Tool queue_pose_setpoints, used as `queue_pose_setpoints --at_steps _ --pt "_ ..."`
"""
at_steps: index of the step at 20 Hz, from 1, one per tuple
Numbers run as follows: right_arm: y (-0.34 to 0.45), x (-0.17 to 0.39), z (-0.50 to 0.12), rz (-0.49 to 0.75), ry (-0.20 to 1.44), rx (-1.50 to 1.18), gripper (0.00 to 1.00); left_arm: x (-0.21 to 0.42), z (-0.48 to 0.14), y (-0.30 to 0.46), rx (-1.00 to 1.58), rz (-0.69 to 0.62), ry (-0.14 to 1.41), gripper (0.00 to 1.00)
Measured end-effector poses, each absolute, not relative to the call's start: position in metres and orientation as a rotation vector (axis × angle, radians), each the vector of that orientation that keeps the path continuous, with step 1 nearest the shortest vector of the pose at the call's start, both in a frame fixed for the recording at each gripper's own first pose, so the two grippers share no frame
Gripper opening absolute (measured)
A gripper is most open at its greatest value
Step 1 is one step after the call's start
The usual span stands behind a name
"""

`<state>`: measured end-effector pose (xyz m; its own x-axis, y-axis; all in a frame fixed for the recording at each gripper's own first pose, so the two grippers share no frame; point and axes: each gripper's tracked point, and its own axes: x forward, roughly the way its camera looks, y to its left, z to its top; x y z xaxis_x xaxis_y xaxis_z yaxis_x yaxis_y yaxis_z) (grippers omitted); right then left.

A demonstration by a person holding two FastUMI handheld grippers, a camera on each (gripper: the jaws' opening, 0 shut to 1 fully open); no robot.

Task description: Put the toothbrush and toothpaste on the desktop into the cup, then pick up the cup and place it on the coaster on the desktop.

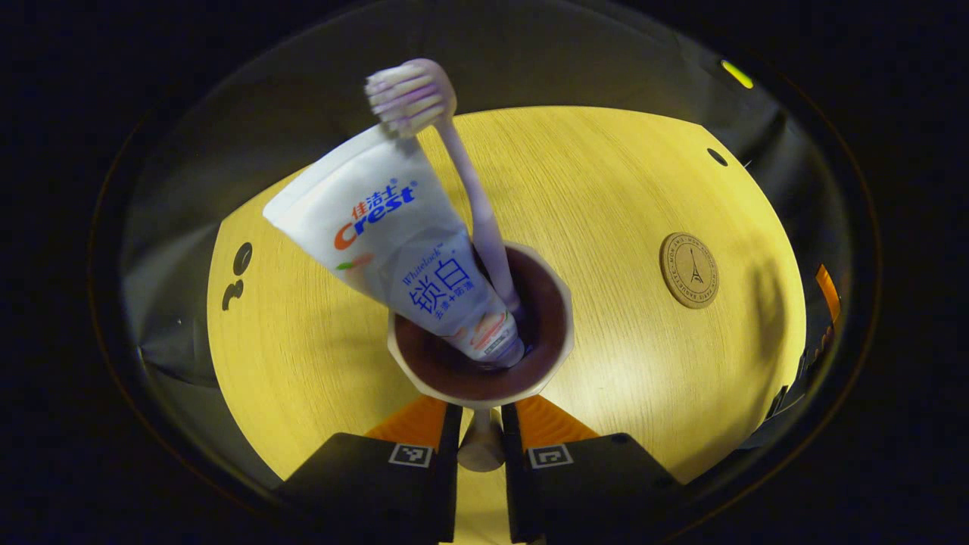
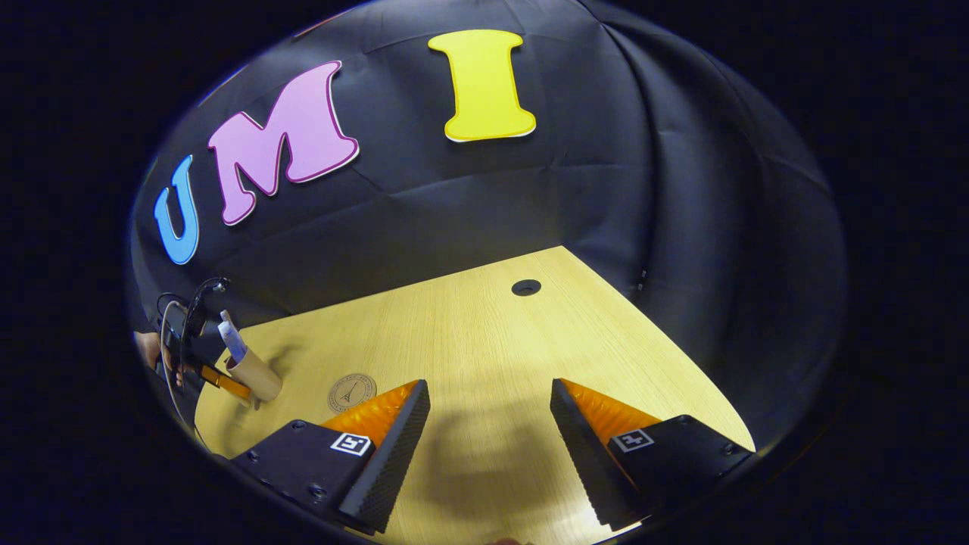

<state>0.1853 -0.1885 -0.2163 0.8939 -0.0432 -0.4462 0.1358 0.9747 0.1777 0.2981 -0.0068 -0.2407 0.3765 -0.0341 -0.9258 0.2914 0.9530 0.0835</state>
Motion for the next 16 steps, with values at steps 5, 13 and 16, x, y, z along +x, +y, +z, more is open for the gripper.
queue_pose_setpoints --at_steps 5,13,16 --pt "-0.188 0.181 -0.215 -0.091 0.455 0.205 0.98 0.296 -0.237 -0.013 0.202 -0.194 1.146 0.27" --pt "-0.196 0.175 -0.211 -0.103 0.446 0.2 0.98 0.292 -0.2 -0.054 0.268 -0.282 1.075 0.22" --pt "-0.201 0.171 -0.207 -0.11 0.44 0.203 0.98 0.294 -0.196 -0.084 0.309 -0.329 1.057 0.26"
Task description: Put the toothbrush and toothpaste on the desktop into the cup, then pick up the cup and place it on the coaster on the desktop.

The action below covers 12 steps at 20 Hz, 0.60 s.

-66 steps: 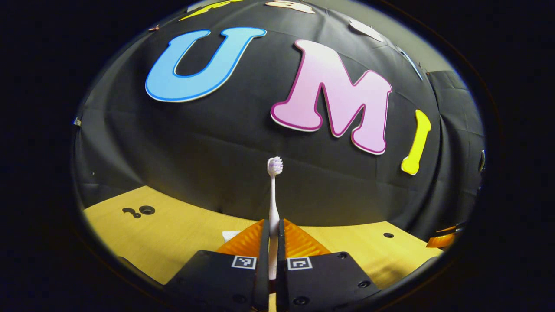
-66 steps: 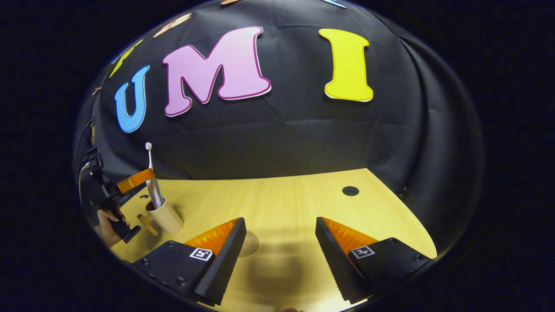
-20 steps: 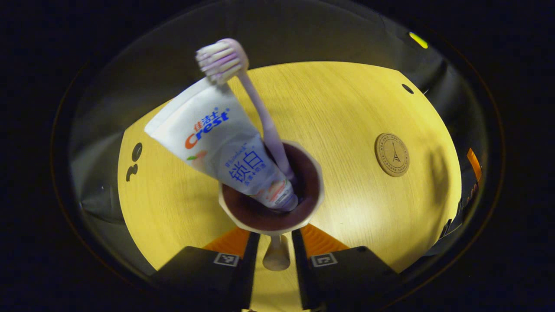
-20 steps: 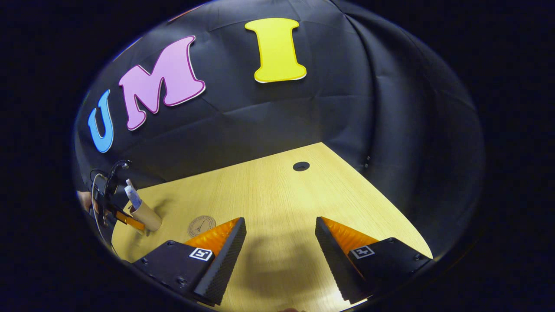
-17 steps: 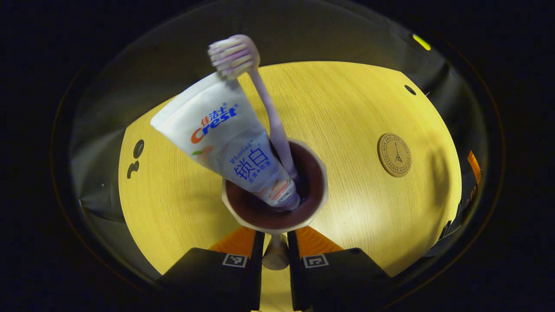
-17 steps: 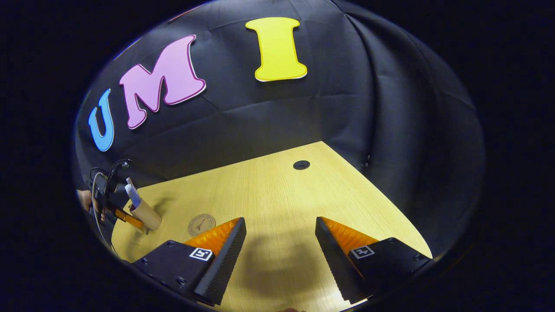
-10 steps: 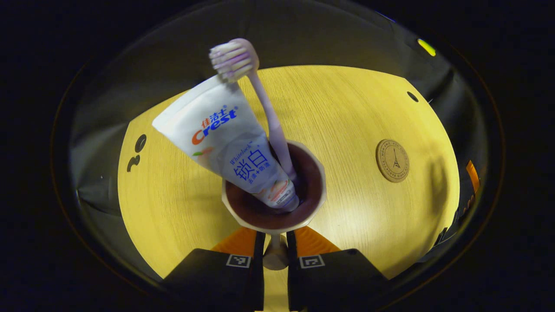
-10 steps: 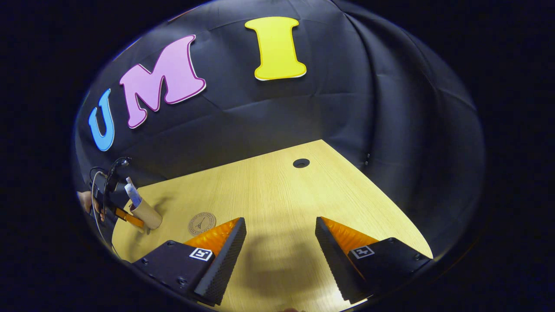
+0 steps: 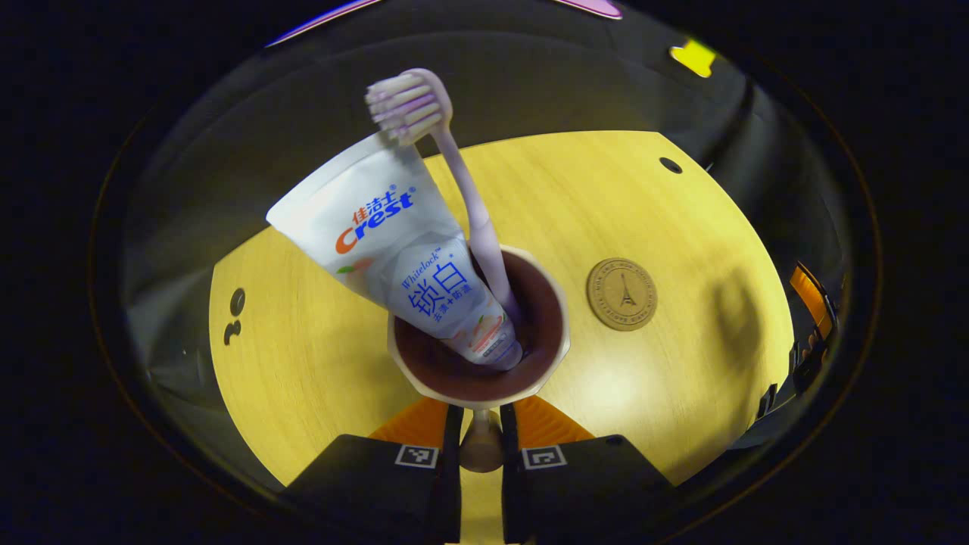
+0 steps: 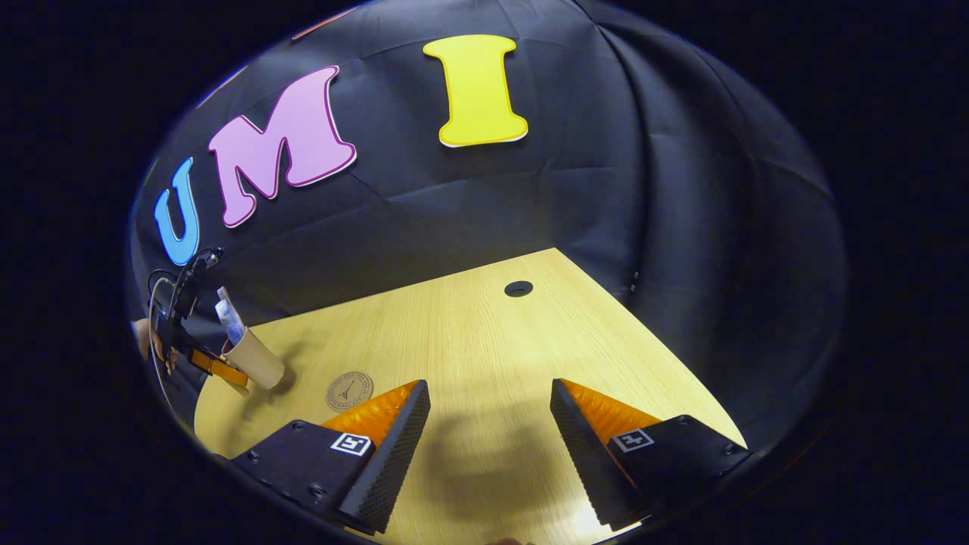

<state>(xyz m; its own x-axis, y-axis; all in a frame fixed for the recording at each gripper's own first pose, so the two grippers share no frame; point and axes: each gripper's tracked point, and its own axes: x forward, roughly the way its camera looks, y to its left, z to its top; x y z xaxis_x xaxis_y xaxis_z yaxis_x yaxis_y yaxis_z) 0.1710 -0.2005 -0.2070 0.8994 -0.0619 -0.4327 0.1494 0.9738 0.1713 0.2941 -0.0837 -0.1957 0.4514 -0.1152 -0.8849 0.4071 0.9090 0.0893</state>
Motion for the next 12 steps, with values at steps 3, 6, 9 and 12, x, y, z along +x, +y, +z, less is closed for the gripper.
queue_pose_setpoints --at_steps 3,6,9,12 --pt "-0.21 0.163 -0.202 -0.13 0.428 0.195 0.98 0.294 -0.194 -0.112 0.339 -0.373 1.053 0.26" --pt "-0.222 0.154 -0.198 -0.161 0.42 0.208 0.98 0.294 -0.2 -0.142 0.369 -0.416 1.057 0.26" --pt "-0.231 0.144 -0.198 -0.186 0.42 0.222 0.98 0.296 -0.206 -0.173 0.394 -0.456 1.057 0.3" --pt "-0.24 0.133 -0.197 -0.21 0.416 0.22 0.98 0.298 -0.212 -0.198 0.421 -0.485 1.062 0.26"
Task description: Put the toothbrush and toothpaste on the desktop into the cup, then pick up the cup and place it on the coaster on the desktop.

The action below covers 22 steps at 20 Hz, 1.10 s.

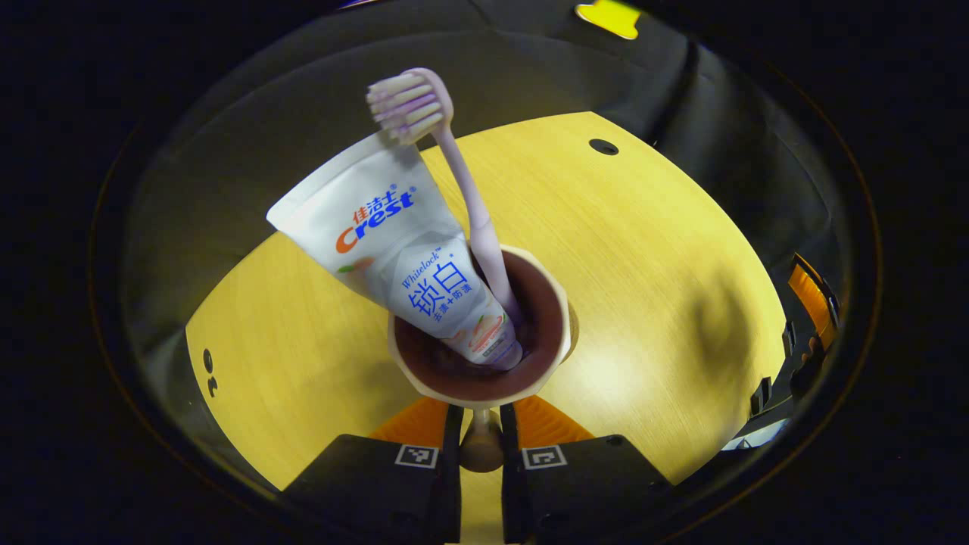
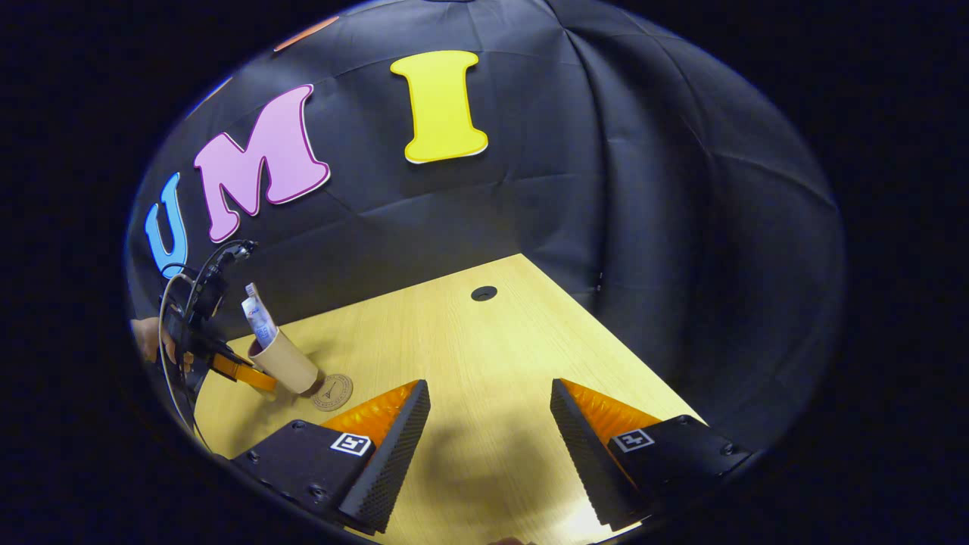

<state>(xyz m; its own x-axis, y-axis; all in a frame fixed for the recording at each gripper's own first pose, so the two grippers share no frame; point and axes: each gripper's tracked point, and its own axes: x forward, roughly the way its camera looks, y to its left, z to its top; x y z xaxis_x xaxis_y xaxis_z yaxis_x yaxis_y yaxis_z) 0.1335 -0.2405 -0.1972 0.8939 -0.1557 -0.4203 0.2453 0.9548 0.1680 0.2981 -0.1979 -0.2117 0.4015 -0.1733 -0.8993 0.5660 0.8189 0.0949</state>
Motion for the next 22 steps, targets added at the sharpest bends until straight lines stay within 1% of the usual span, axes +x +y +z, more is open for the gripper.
queue_pose_setpoints --at_steps 4,9,13,14,15,16,17,19,21,22 --pt "-0.253 0.12 -0.199 -0.24 0.42 0.225 0.98 0.301 -0.223 -0.223 0.479 -0.51 1.07 0.26" --pt "-0.264 0.111 -0.202 -0.277 0.419 0.244 0.98 0.298 -0.228 -0.223 0.509 -0.52 1.095 0.27" --pt "-0.265 0.107 -0.201 -0.282 0.419 0.254 0.98 0.296 -0.231 -0.228 0.529 -0.504 1.099 0.27" --pt "-0.264 0.107 -0.202 -0.281 0.422 0.258 0.98 0.298 -0.232 -0.231 0.53 -0.499 1.094 0.28" --pt "-0.264 0.106 -0.201 -0.281 0.422 0.258 0.98 0.297 -0.232 -0.232 0.532 -0.494 1.09 0.33" --pt "-0.262 0.106 -0.201 -0.28 0.419 0.258 0.98 0.297 -0.229 -0.228 0.532 -0.485 1.079 0.26" --pt "-0.26 0.106 -0.2 -0.275 0.419 0.258 0.98 0.295 -0.226 -0.228 0.524 -0.483 1.071 0.33" --pt "-0.256 0.106 -0.196 -0.266 0.415 0.252 0.98 0.295 -0.216 -0.228 0.505 -0.481 1.041 0.42" --pt "-0.25 0.105 -0.191 -0.258 0.408 0.249 0.98 0.289 -0.204 -0.226 0.472 -0.482 1.015 0.55" --pt "-0.246 0.105 -0.189 -0.252 0.405 0.249 0.98 0.285 -0.198 -0.224 0.451 -0.483 1.0 0.7"
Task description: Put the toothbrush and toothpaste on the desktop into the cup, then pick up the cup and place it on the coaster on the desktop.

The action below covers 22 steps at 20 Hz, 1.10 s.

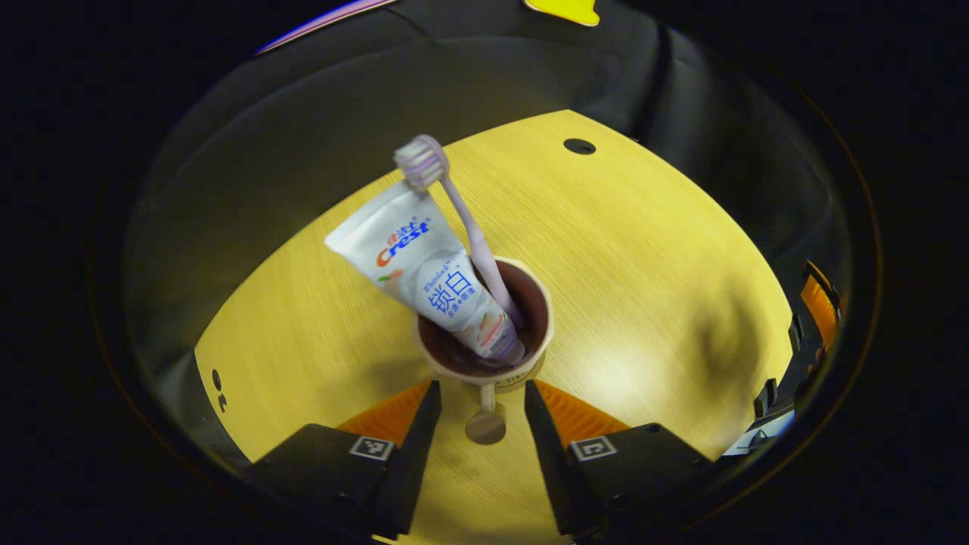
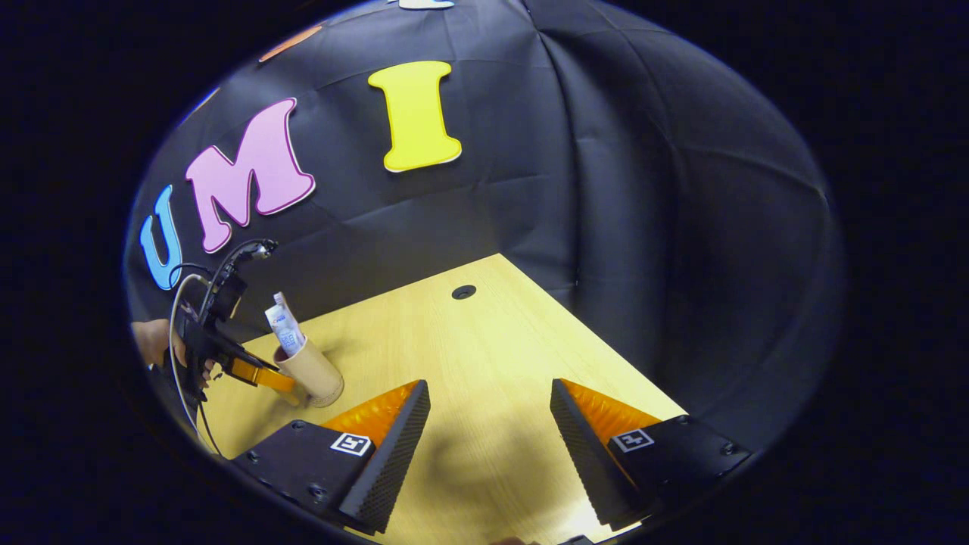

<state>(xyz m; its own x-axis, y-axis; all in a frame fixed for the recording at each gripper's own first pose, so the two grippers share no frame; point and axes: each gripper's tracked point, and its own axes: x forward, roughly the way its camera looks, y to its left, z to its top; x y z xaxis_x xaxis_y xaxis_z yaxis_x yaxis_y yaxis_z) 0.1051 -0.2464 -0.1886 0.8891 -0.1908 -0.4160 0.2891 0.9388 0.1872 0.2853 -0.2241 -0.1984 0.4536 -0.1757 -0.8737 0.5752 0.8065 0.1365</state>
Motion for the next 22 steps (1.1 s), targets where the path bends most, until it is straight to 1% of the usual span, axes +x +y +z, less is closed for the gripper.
queue_pose_setpoints --at_steps 1,2,3,4,5,9,14,18,22 --pt "-0.242 0.104 -0.184 -0.245 0.4 0.247 0.98 0.278 -0.191 -0.221 0.431 -0.483 0.984 0.77" --pt "-0.237 0.102 -0.181 -0.237 0.395 0.243 0.98 0.272 -0.184 -0.216 0.417 -0.475 0.961 0.87" --pt "-0.232 0.101 -0.176 -0.23 0.389 0.236 0.98 0.266 -0.176 -0.21 0.407 -0.466 0.927 0.91" --pt "-0.227 0.099 -0.172 -0.222 0.386 0.227 0.98 0.26 -0.165 -0.204 0.398 -0.452 0.874 0.97" --pt "-0.222 0.097 -0.167 -0.215 0.382 0.221 0.98 0.255 -0.151 -0.196 0.386 -0.437 0.811 0.99" --pt "-0.197 0.085 -0.135 -0.19 0.335 0.187 0.98 0.217 -0.097 -0.163 0.298 -0.368 0.58 0.99" --pt "-0.156 0.053 -0.089 -0.166 0.261 0.147 0.98 0.147 -0.025 -0.106 0.138 -0.255 0.316 0.99" --pt "-0.123 0.019 -0.063 -0.158 0.198 0.107 0.98 0.086 0.003 -0.062 0.07 -0.216 0.157 0.99" --pt "-0.083 -0.017 -0.053 -0.113 0.174 0.112 0.98 0.024 0.011 -0.024 -0.014 -0.194 0.072 0.99"
